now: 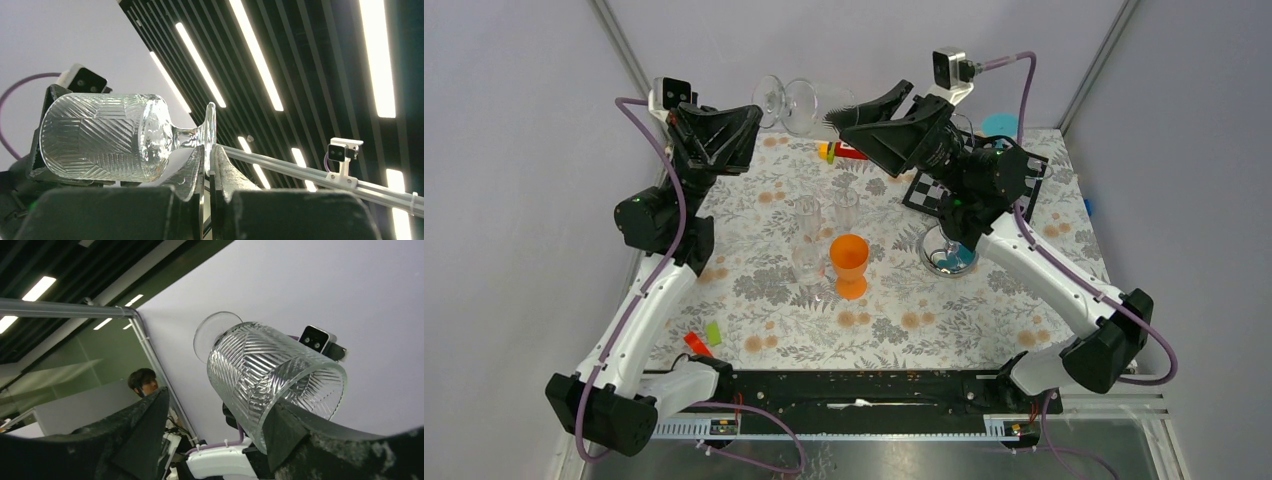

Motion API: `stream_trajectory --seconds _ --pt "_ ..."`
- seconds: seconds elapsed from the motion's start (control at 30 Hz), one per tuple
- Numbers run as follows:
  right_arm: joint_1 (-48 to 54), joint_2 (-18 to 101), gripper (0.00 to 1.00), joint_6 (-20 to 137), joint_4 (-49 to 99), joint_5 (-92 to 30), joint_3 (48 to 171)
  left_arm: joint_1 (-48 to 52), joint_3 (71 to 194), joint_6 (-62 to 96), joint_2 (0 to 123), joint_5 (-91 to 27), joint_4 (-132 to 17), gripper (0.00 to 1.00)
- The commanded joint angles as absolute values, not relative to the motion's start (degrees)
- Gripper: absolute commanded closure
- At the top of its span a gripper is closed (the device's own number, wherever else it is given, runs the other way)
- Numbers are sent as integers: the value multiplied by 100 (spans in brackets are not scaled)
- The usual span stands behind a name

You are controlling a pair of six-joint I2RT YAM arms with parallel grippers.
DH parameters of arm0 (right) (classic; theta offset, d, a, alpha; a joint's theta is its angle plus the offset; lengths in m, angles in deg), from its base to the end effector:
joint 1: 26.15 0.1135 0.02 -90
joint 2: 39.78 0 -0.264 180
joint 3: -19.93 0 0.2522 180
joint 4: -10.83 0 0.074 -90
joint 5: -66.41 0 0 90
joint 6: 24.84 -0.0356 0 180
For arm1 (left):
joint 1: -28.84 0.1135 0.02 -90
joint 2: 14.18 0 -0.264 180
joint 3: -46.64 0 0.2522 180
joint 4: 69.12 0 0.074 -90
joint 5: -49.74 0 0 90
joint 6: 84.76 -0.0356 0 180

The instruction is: Take the wine glass off the wine glass rack

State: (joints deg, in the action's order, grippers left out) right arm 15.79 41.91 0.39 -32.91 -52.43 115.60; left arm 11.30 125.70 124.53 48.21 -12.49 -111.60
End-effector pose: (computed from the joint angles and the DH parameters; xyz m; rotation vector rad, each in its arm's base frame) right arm 0.1988 0.2017 0.5246 -0.4383 0.7528 1.9054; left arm 0.1794 -0.0741 0.5104 -0.1453 0.9158 -2.3902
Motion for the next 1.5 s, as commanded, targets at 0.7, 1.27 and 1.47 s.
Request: stream_trajectory --seconds 0.7,1.27,1.47 --pt "1559 4038 100 -425 -4494 -5660 11991 1126 13462 11063 4435 -1002 -10567 31" --pt "1889 3524 100 3243 2874 -3398 13449 1136 13275 3374 3328 -5336 -3419 13" --pt "2468 4596 100 4045 5116 -3047 14884 1135 13311 2783 3326 -6424 -2598 12"
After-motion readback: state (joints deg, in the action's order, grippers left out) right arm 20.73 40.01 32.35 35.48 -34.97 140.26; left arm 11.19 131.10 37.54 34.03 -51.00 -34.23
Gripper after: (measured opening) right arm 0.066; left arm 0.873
